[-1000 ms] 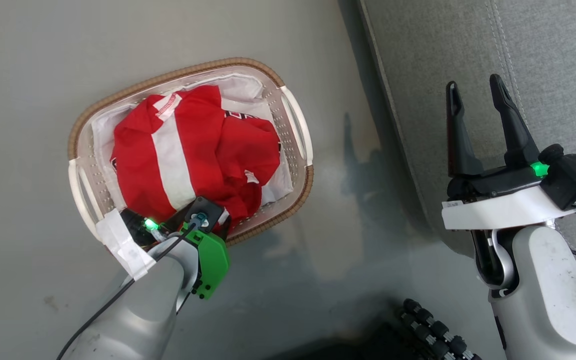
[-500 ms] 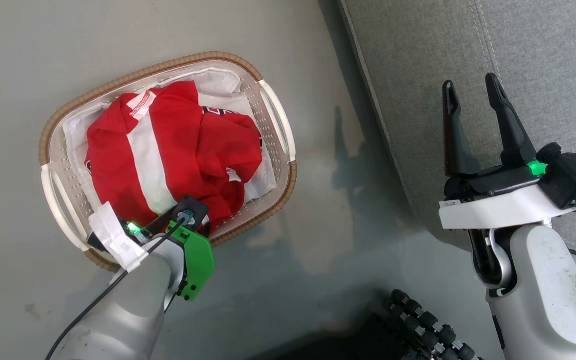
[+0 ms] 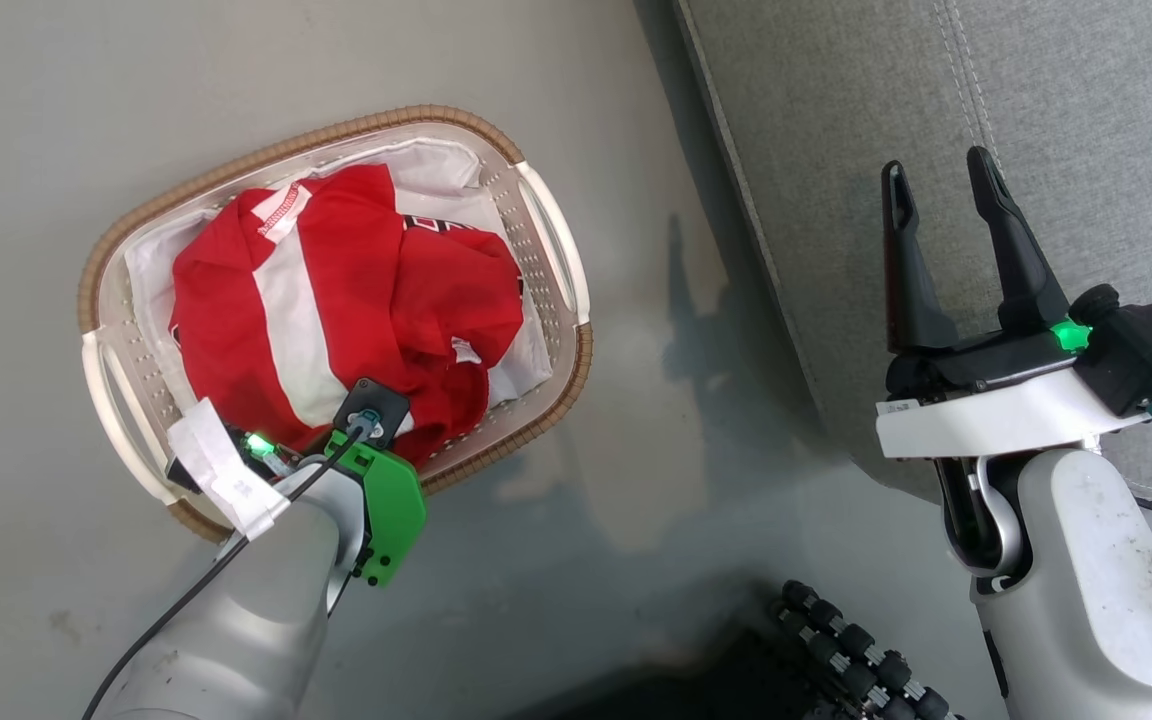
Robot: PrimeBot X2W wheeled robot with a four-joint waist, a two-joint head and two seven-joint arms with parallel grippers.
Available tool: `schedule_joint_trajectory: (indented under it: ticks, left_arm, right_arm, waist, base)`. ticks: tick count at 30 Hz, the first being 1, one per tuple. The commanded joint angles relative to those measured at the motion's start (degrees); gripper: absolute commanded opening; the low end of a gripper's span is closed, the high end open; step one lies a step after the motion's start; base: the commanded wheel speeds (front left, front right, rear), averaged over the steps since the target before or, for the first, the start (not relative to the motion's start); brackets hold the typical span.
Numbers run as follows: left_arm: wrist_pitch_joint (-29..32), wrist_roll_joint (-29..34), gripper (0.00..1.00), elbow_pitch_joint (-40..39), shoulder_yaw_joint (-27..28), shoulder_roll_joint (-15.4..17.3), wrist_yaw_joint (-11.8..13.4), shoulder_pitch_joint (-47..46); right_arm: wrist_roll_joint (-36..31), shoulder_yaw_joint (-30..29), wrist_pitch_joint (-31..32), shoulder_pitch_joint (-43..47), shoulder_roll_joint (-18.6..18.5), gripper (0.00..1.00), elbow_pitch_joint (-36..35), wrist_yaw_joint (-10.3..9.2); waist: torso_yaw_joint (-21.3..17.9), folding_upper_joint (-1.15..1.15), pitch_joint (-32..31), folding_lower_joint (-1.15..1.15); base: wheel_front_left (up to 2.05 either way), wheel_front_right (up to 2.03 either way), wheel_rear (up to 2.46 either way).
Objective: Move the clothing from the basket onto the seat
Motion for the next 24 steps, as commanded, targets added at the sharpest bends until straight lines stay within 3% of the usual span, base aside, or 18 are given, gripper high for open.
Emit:
schedule_joint_trajectory:
  ticks: [1, 15, 24]
  left_arm:
    - [-0.64, -0.53, 0.00, -0.14, 0.16, 0.27, 0.13, -0.68]
    - [-8.06, -3.84, 0.00, -5.25, 1.53, -0.31, -0.88, 1.46]
    - [-9.03, -4.51, 0.00, -17.58, 1.61, 0.70, -1.54, 2.78]
  right_arm:
    - [0.11, -0.26, -0.28, -0.02, -0.17, 1.00, 0.34, -0.02]
    - [-2.86, -3.30, -0.28, 1.40, -0.19, 1.00, 2.64, -0.02]
    - [-6.74, -6.42, -0.28, 5.75, -0.21, 1.00, 4.98, -0.02]
  waist:
    - [0.32, 0.00, -0.47, 0.00]
    - [5.58, 0.00, -9.06, 0.00]
    - [10.75, 0.00, -20.01, 0.00]
  base:
    - [0.00, 0.00, 0.00]
    - [0.00, 0.00, 0.00]
    - [0.00, 0.00, 0.00]
